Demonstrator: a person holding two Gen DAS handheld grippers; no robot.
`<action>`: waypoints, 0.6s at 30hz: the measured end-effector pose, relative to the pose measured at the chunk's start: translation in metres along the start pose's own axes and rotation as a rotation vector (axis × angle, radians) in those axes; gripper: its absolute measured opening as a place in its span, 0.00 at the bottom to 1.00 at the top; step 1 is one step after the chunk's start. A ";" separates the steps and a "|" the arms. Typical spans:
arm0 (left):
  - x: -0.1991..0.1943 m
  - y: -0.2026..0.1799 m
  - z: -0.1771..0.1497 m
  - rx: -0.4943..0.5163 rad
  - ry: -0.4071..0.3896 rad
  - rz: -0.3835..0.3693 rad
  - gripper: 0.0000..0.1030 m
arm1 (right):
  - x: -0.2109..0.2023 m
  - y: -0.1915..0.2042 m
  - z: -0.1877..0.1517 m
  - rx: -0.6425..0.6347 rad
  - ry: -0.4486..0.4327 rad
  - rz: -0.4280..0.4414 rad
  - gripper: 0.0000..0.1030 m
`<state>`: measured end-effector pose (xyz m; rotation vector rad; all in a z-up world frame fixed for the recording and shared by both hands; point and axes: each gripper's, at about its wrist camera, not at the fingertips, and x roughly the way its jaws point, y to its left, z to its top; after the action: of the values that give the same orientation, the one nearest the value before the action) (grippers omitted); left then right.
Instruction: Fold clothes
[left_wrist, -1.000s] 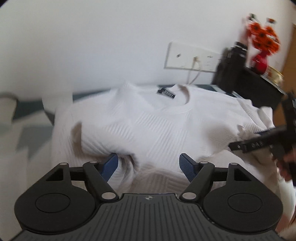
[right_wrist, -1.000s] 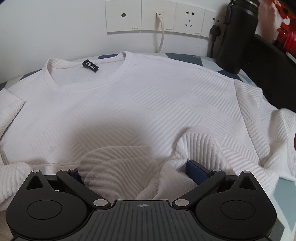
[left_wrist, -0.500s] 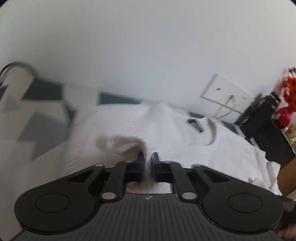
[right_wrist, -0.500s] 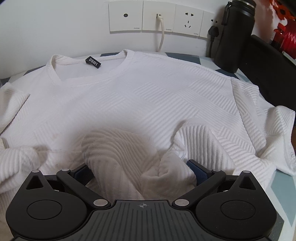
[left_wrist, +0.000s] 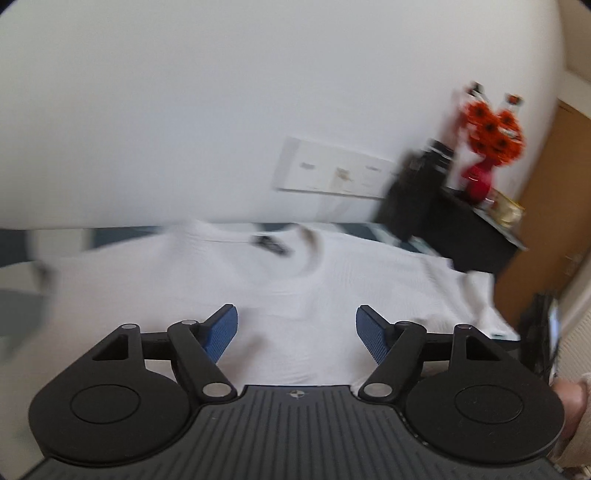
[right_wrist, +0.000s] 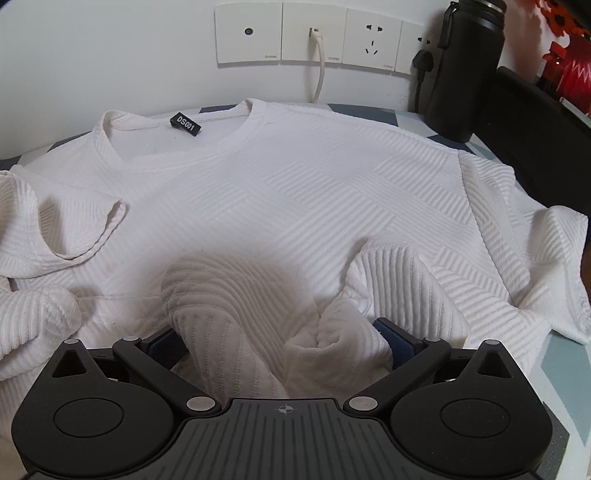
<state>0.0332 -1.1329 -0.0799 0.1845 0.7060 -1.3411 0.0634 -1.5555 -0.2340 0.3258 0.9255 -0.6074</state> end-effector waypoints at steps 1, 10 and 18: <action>-0.006 0.009 -0.006 0.018 0.021 0.044 0.71 | 0.001 -0.001 0.001 0.002 0.005 0.004 0.99; -0.023 0.023 -0.078 0.203 0.229 0.272 0.70 | 0.000 0.000 0.016 0.042 0.055 0.010 0.98; -0.052 0.049 -0.092 0.074 0.168 0.358 0.33 | -0.012 0.006 0.062 0.143 0.003 0.227 0.78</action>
<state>0.0426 -1.0315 -0.1354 0.4652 0.7255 -1.0166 0.1019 -1.5780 -0.1890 0.5526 0.8360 -0.4648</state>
